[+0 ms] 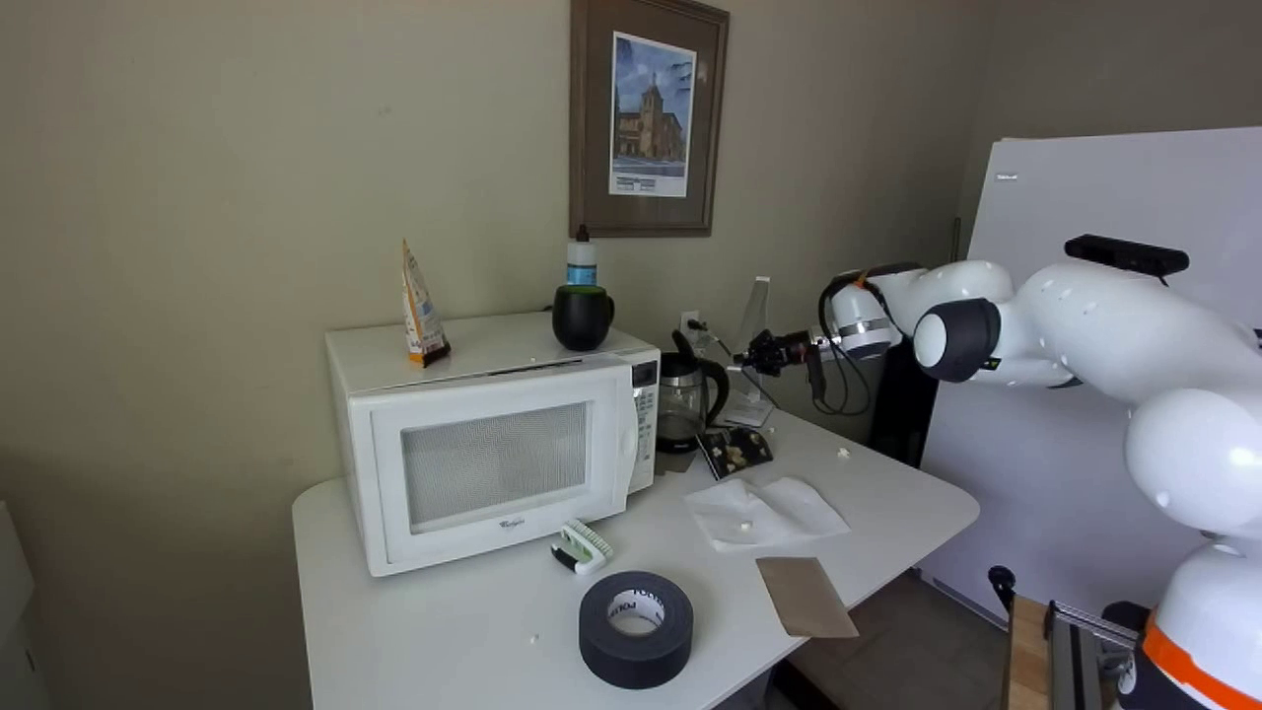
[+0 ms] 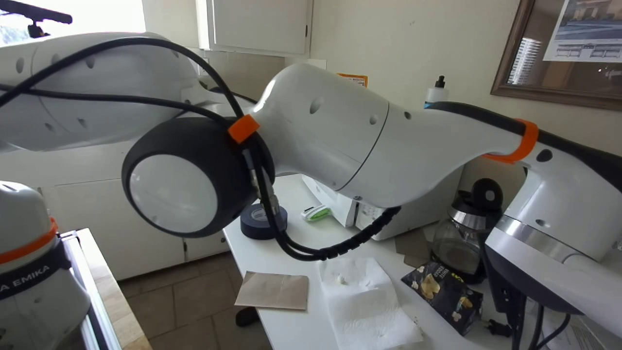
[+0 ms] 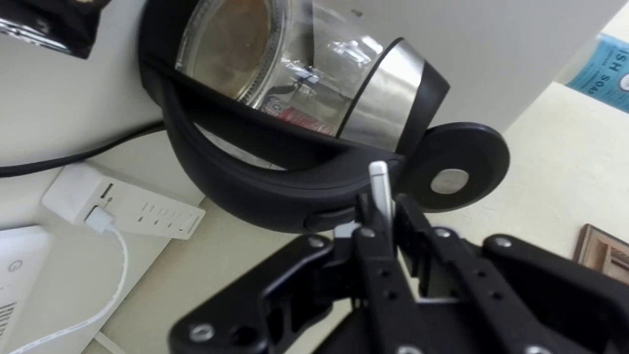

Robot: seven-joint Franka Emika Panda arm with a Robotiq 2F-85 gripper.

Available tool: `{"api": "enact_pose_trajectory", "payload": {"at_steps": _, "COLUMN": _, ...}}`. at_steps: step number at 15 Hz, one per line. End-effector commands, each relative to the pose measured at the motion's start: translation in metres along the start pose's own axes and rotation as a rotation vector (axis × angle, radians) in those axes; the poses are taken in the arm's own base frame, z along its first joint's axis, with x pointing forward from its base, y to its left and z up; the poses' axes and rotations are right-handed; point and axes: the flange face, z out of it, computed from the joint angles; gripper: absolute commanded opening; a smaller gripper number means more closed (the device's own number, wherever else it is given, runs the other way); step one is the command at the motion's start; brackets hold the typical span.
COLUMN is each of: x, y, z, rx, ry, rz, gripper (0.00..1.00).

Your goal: Lift up the thing

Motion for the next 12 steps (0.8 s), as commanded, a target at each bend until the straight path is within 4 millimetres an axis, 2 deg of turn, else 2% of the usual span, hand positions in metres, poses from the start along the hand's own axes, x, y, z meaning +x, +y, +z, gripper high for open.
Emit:
{"api": "enact_pose_trajectory", "payload": {"at_steps": 1, "x": 0.008, "y": -0.013, "z": -0.012, "rx": 0.076, "ry": -0.004, "rz": 0.041, "gripper": 0.18}}
{"api": "enact_pose_trajectory", "payload": {"at_steps": 6, "x": 0.019, "y": -0.030, "z": -0.022, "rx": 0.126, "ry": 0.009, "rz": 0.059, "gripper": 0.16}}
{"api": "enact_pose_trajectory", "payload": {"at_steps": 12, "x": 0.030, "y": -0.056, "z": -0.029, "rx": 0.177, "ry": -0.015, "rz": 0.075, "gripper": 0.19}}
